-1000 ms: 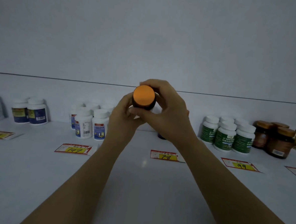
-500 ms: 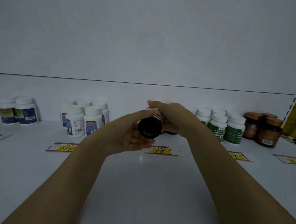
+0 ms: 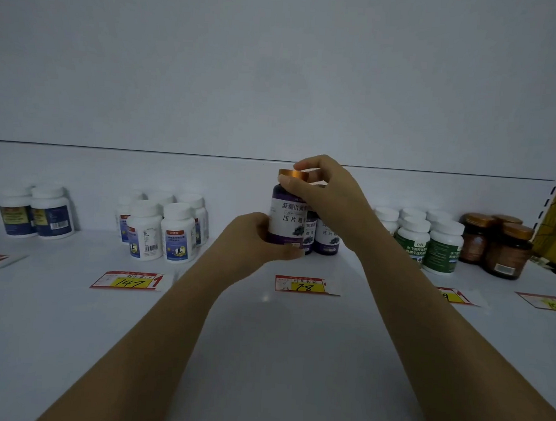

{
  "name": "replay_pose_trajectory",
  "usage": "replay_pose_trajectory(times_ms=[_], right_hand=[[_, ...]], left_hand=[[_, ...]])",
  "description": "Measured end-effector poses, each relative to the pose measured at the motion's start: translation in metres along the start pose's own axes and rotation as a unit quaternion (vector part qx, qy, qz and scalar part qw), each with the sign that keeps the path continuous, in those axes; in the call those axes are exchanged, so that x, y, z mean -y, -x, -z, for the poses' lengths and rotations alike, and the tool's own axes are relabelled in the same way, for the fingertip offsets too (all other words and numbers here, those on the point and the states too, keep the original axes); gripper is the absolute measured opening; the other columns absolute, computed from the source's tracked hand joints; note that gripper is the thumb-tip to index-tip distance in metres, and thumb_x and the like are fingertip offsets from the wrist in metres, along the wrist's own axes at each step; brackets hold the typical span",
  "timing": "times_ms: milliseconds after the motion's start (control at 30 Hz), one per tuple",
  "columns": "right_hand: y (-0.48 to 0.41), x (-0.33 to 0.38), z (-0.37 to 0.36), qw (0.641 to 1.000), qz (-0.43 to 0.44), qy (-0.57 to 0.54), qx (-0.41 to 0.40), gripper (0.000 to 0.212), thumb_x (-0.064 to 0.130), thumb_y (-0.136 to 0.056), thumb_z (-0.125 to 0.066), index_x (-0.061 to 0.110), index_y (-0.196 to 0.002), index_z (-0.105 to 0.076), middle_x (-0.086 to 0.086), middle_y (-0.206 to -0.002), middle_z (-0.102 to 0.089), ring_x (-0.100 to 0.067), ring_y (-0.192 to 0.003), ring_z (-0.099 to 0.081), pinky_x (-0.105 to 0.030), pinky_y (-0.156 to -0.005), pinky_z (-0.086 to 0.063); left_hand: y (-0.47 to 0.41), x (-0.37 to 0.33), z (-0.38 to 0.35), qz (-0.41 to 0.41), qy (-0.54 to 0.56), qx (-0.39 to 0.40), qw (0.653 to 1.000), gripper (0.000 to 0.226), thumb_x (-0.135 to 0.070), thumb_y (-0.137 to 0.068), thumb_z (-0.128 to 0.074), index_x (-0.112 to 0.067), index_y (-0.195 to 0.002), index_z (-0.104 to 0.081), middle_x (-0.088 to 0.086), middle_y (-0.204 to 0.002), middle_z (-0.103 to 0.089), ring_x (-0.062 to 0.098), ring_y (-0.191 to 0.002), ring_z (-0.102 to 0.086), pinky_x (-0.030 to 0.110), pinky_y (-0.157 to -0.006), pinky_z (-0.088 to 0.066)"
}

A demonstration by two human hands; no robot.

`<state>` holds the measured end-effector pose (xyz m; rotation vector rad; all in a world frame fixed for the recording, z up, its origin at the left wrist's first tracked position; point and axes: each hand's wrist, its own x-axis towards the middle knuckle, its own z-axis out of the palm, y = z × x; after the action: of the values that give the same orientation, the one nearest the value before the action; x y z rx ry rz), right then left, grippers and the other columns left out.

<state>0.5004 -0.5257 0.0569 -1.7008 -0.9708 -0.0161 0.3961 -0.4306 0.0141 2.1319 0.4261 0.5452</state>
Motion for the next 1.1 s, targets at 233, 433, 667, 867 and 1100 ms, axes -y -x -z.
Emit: replay_pose_trajectory(times_ms=[233,433,667,867,1100], right_hand=[[-0.013,0.003,-0.003,0.982,0.015,0.182,0.045,0.04,0.043,-0.088,-0.062,0.021,-0.121,-0.06,0.003,-0.114,-0.062,-0.01,-0.094,-0.054,-0.013,-0.061,-0.04],[-0.041,0.003,-0.017,0.973,0.036,0.227,0.029,0.04,0.038,-0.089,-0.061,0.013,-0.12,-0.062,-0.003,-0.119,-0.064,-0.016,-0.103,-0.056,-0.027,-0.085,-0.049],[-0.067,-0.012,-0.038,0.961,0.067,0.267,0.04,0.033,0.026,-0.088,-0.065,0.002,-0.111,-0.064,-0.005,-0.111,-0.067,-0.009,-0.089,-0.052,-0.019,-0.075,-0.039],[-0.066,-0.029,-0.05,0.931,0.068,0.353,0.069,0.041,0.034,-0.087,-0.066,0.004,-0.115,-0.06,-0.012,-0.121,-0.049,-0.02,-0.104,-0.05,-0.027,-0.085,-0.043],[-0.059,-0.04,-0.056,0.899,0.106,0.42,0.058,0.038,0.034,-0.092,-0.059,0.0,-0.108,-0.057,-0.016,-0.112,-0.048,-0.029,-0.097,-0.053,-0.035,-0.082,-0.047]], left_hand=[[-0.006,0.019,-0.007,-0.011,-0.085,-0.02,0.996,0.053,-0.034,-0.083,-0.069,-0.017,-0.129,-0.049,0.001,-0.127,-0.06,0.015,-0.111,-0.056,0.02,-0.085,-0.039],[-0.015,0.05,-0.011,0.029,-0.354,0.042,0.934,0.062,-0.047,-0.098,-0.036,-0.006,-0.144,-0.029,0.012,-0.15,-0.031,0.025,-0.139,-0.027,0.033,-0.112,-0.025],[-0.02,0.069,-0.015,0.069,-0.414,0.102,0.902,0.063,-0.043,-0.102,-0.016,-0.005,-0.15,-0.002,0.011,-0.159,0.0,0.025,-0.147,-0.001,0.036,-0.119,-0.005],[-0.019,0.07,-0.016,0.078,-0.422,0.112,0.896,0.064,-0.045,-0.101,-0.012,-0.007,-0.151,0.002,0.01,-0.159,0.005,0.023,-0.147,0.003,0.035,-0.119,-0.001],[-0.019,0.069,-0.017,0.084,-0.421,0.12,0.895,0.064,-0.045,-0.101,-0.01,-0.007,-0.151,0.003,0.009,-0.159,0.007,0.022,-0.147,0.004,0.034,-0.118,0.001]])
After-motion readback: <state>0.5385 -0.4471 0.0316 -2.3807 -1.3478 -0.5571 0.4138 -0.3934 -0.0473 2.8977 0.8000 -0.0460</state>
